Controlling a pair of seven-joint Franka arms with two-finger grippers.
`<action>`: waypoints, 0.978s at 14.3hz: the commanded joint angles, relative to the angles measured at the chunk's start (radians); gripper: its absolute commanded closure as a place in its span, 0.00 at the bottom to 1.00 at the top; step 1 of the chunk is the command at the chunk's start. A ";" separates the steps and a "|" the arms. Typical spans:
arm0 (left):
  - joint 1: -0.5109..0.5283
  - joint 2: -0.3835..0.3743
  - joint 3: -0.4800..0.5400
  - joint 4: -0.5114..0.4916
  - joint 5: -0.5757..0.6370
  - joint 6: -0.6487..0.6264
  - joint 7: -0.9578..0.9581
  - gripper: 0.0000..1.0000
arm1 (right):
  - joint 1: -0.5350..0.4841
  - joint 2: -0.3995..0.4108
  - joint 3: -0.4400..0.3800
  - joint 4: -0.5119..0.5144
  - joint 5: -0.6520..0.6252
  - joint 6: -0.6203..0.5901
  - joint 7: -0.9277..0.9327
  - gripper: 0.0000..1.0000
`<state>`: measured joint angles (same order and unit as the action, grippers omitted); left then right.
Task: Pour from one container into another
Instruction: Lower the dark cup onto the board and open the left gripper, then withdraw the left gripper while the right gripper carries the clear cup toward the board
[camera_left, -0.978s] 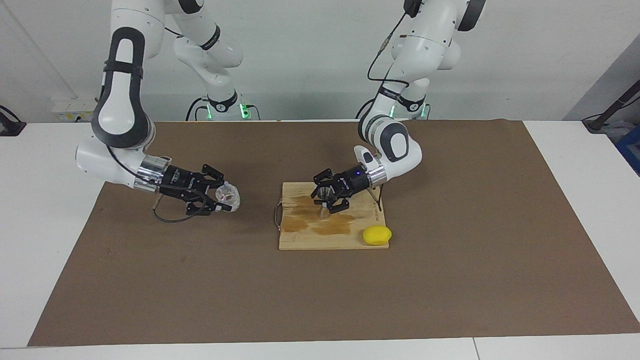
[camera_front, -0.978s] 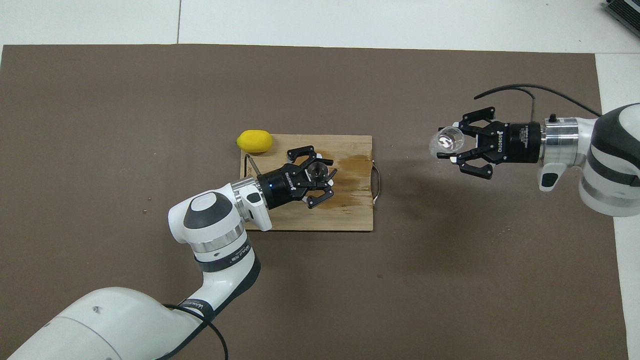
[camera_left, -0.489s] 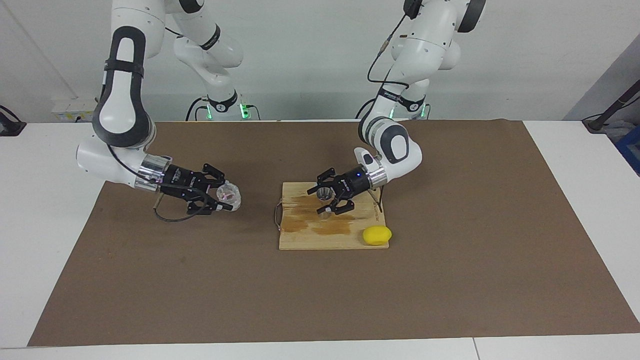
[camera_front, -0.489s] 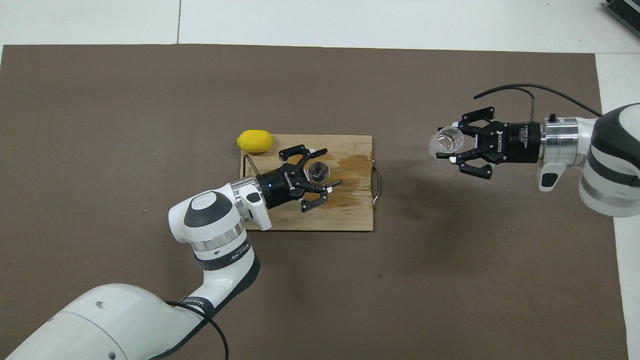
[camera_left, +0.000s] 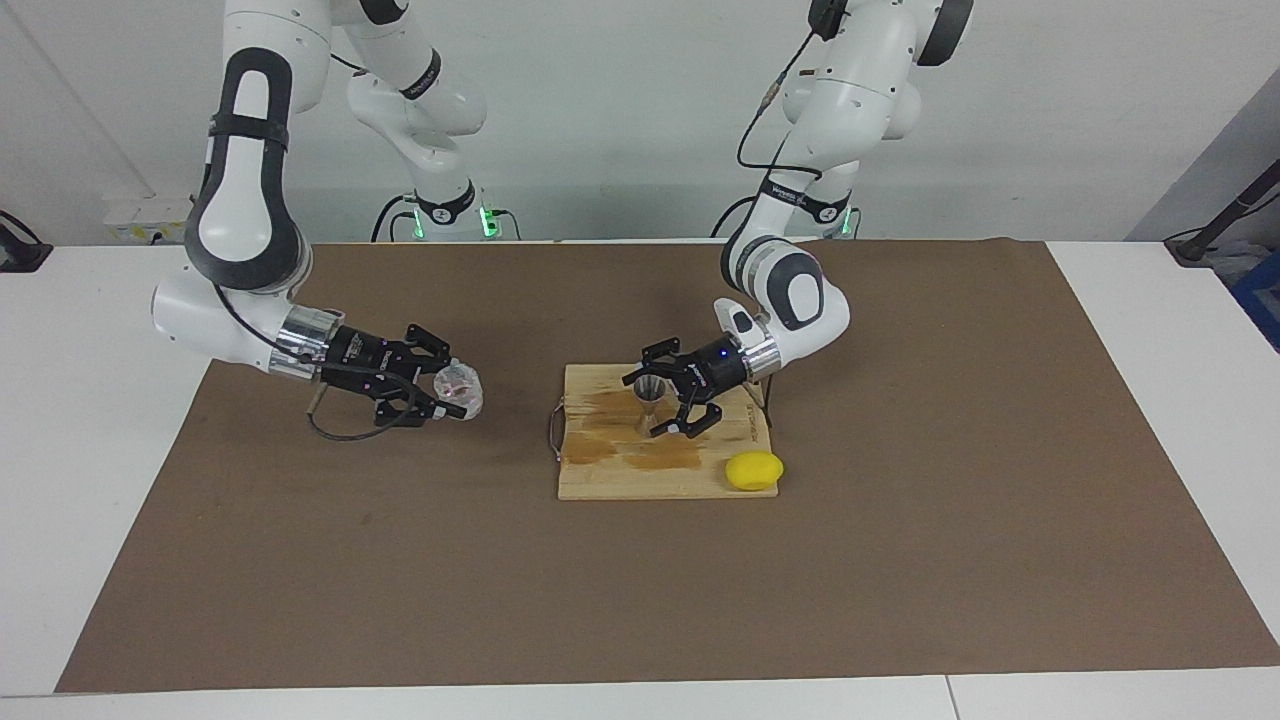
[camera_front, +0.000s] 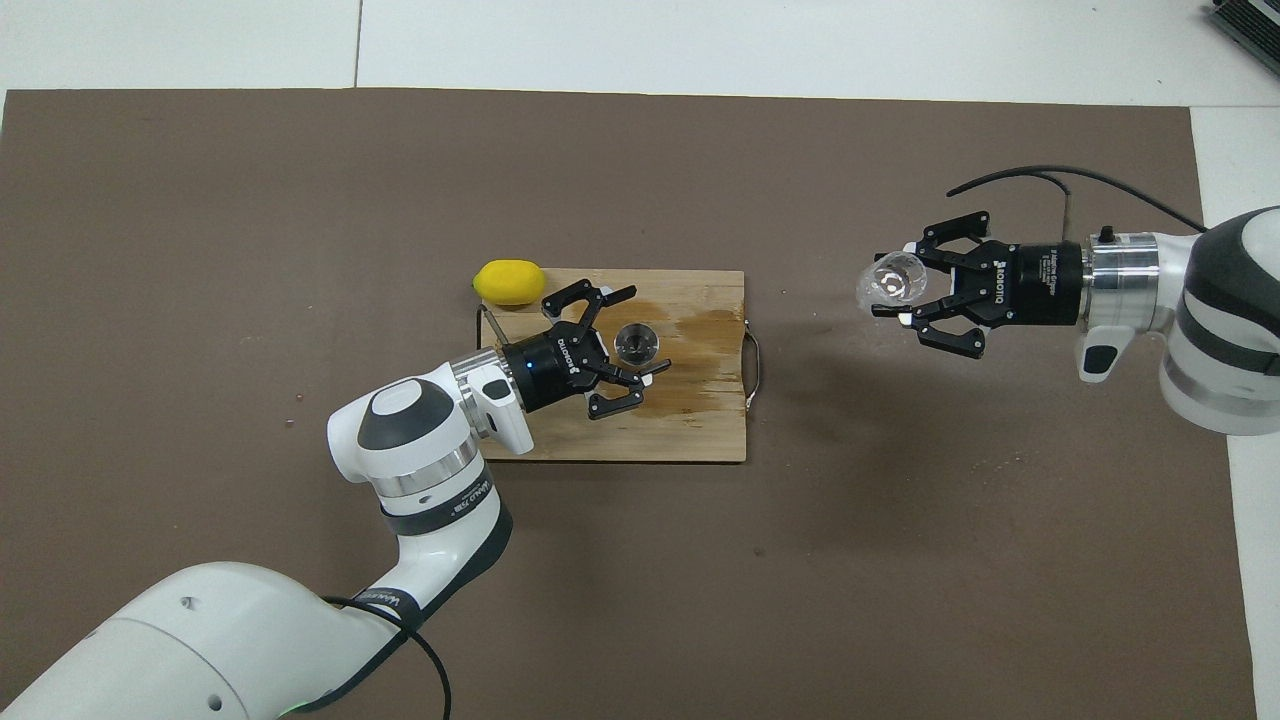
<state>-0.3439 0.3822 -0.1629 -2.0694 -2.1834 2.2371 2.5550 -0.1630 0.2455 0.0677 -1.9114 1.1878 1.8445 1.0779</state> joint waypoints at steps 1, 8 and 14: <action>0.034 -0.034 0.003 -0.058 -0.010 -0.056 0.022 0.00 | 0.032 -0.038 0.003 -0.023 0.012 0.001 0.020 1.00; 0.059 -0.059 0.003 -0.107 0.007 -0.094 0.027 0.00 | 0.152 -0.054 -0.002 -0.023 -0.014 0.094 0.059 1.00; 0.065 -0.068 0.003 -0.138 0.010 -0.109 0.027 0.00 | 0.157 -0.054 -0.002 -0.021 -0.016 0.111 0.073 1.00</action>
<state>-0.2843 0.3504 -0.1647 -2.1572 -2.1798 2.1481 2.5648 -0.0034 0.2182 0.0652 -1.9117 1.1842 1.9427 1.1291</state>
